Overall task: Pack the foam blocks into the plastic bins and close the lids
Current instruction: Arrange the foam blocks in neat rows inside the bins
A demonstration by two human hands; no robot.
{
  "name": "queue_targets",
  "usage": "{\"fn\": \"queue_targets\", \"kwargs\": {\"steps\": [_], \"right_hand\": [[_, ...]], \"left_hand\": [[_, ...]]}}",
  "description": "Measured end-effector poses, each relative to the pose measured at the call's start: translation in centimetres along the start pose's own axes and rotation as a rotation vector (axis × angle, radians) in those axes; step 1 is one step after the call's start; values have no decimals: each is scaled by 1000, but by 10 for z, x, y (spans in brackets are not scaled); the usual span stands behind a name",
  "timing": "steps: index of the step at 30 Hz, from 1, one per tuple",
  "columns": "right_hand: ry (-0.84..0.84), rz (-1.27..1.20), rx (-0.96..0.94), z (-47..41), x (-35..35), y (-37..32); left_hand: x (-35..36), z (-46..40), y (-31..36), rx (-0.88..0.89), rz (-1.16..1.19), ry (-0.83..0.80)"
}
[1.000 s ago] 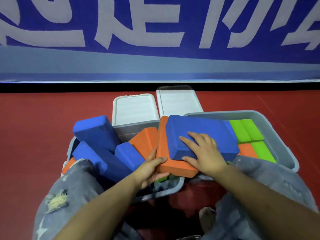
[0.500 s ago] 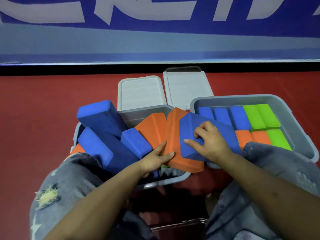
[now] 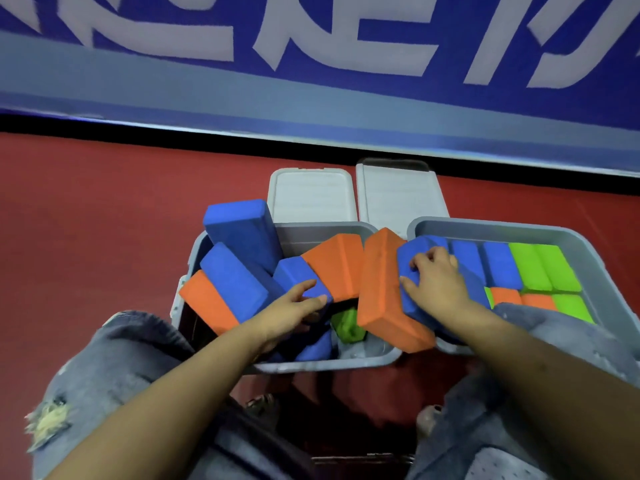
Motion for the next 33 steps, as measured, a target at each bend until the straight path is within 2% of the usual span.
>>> {"fn": "queue_targets", "kwargs": {"steps": [2, 6, 12, 19, 22, 24, 27, 30, 31, 33], "right_hand": [[-44, 48, 14, 3, 3, -5], [-82, 128, 17, 12, 8, -10], [-119, 141, -15, 14, 6, -22], [-55, 114, -121, 0, -4, -58], [-84, 108, 30, -21, 0, -45], [-213, 109, 215, -29, 18, -14], [-305, 85, 328, -26, 38, 11], [-273, 145, 311, -18, 39, 2], [-261, 177, 308, -15, 38, 0], [-224, 232, 276, -6, 36, -7]], "left_hand": [[5, 7, 0, -33, 83, -17], [15, 8, 10, -51, 92, -44], [22, -14, 37, 8, 153, -4], [-11, -43, 48, 56, 162, 85], [-35, -45, 52, 91, 186, 123], [-54, -45, 52, 117, 161, 193], [-78, -41, 52, 191, -89, 318], [-100, -31, 63, 296, -767, 463], [-111, -29, 66, 272, -886, 528], [-139, -16, 53, 57, -844, 667]]}}
Point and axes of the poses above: each hand's wrist, its own z-axis away from the middle knuckle, its own x-axis out of the palm, y = z × x, the point moved 8 cm from there along -z, towards the middle knuckle, and after that the axes turned 12 degrees about x, right-handed, at the moved point
